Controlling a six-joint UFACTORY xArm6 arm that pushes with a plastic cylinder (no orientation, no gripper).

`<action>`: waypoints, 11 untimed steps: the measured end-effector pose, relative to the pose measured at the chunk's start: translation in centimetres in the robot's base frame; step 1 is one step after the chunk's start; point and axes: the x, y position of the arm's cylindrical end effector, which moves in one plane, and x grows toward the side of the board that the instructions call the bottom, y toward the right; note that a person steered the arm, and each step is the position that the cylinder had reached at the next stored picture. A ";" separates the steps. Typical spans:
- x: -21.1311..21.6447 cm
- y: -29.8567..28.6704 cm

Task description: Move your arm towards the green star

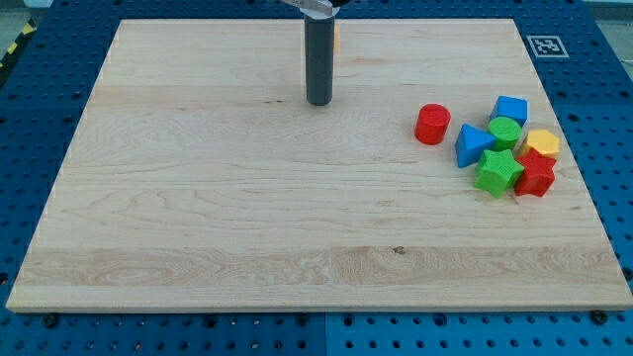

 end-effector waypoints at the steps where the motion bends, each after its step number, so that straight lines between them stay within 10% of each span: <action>1: 0.0 0.0; 6: -0.1 0.2; 11: 9.9 5.5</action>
